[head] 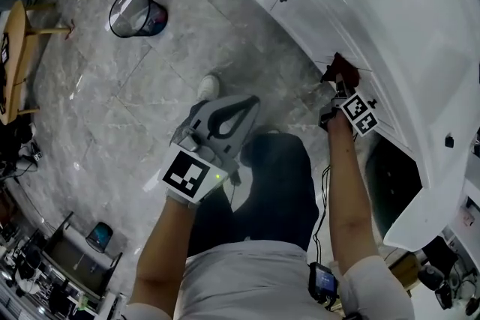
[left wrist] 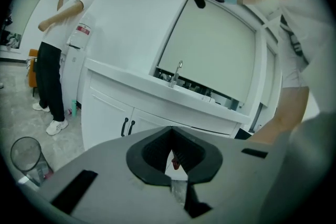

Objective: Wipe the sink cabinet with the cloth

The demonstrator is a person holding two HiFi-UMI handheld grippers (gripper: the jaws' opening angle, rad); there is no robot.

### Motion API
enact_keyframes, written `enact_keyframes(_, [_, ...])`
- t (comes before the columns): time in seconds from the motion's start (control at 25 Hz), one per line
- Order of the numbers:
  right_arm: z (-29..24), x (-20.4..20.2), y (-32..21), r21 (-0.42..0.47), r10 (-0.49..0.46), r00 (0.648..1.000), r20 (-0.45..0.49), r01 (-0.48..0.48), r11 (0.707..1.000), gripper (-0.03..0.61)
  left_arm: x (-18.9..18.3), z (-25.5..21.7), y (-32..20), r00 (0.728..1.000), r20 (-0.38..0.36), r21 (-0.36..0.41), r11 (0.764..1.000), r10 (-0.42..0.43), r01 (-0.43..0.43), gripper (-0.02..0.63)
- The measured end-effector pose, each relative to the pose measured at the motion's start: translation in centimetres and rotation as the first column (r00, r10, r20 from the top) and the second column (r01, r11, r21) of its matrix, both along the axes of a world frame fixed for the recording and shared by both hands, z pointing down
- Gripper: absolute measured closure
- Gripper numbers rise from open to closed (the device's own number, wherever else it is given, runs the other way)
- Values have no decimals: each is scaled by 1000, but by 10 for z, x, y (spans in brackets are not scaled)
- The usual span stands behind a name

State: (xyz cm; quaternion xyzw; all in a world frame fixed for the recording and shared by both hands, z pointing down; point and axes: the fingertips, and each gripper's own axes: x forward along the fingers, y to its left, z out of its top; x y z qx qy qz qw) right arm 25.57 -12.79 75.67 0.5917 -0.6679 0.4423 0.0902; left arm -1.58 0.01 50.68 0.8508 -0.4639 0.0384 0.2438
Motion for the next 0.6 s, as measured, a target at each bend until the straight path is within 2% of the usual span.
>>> enact_keyframes(0.28, [52, 3, 2, -14, 30, 999, -35, -31, 999, 480, 7, 28, -9, 996, 13, -6, 996, 90, -90, 604])
enact_keyframes(0.6, [80, 4, 2, -11, 23, 998, -56, -24, 1000, 480, 17, 48, -10, 983, 33, -15, 983, 181, -181, 604])
